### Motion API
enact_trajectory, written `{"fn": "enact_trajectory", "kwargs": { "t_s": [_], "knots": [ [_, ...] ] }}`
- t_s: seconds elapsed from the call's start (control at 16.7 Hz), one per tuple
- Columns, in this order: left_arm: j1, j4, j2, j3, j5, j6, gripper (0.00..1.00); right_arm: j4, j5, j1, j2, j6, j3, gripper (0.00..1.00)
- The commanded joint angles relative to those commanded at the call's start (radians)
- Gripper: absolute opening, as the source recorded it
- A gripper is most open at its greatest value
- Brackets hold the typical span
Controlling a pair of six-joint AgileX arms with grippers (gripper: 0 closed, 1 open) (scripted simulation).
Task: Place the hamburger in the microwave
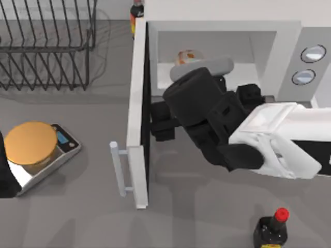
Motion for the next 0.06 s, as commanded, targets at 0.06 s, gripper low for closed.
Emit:
{"fn": "enact_trajectory", "kwargs": {
  "t_s": [0.06],
  "knots": [
    [0.000, 0.000, 0.000, 0.000, 0.000, 0.000, 1.00, 0.000, 0.000, 0.000, 0.000, 0.000, 0.000, 1.00]
  ]
}}
